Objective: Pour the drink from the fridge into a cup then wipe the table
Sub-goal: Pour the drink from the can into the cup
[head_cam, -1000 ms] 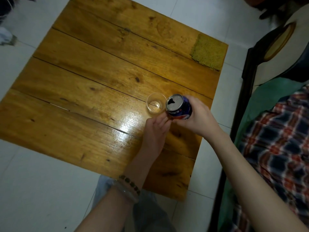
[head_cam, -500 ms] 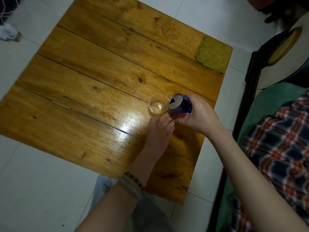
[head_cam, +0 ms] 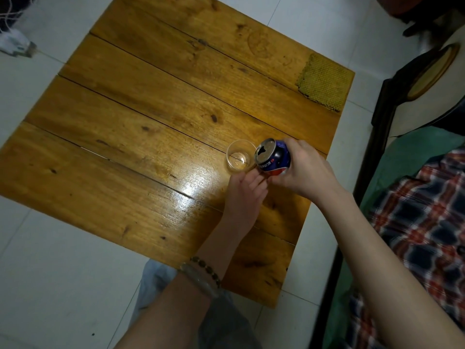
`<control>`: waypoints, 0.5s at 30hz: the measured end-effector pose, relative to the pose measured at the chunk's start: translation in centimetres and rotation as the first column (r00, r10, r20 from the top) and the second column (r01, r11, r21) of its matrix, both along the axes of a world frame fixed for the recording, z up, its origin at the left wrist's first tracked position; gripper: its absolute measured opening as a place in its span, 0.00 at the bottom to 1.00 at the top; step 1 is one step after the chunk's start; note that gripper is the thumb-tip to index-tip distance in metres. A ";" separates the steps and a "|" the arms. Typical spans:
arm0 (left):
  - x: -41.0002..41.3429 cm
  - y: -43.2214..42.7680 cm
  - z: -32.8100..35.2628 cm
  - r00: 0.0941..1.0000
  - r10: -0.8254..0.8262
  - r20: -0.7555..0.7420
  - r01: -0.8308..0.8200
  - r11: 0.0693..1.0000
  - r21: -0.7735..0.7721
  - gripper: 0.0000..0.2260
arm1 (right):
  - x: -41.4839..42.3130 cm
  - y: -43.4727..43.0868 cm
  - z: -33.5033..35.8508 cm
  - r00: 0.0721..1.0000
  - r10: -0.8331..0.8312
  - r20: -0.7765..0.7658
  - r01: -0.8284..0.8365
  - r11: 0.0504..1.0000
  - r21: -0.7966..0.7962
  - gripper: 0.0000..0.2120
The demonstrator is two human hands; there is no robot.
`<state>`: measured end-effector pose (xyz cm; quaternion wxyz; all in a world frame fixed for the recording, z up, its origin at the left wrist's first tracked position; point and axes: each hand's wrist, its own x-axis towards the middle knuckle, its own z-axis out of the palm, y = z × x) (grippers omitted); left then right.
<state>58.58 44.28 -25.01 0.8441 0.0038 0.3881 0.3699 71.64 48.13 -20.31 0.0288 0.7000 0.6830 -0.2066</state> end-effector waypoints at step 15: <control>-0.1 -0.3 -0.5 0.992 -0.005 -0.130 0.013 0.998 0.063 0.23 | -0.4 0.4 0.8 0.999 0.020 0.036 -0.019 1.000 -0.012 0.37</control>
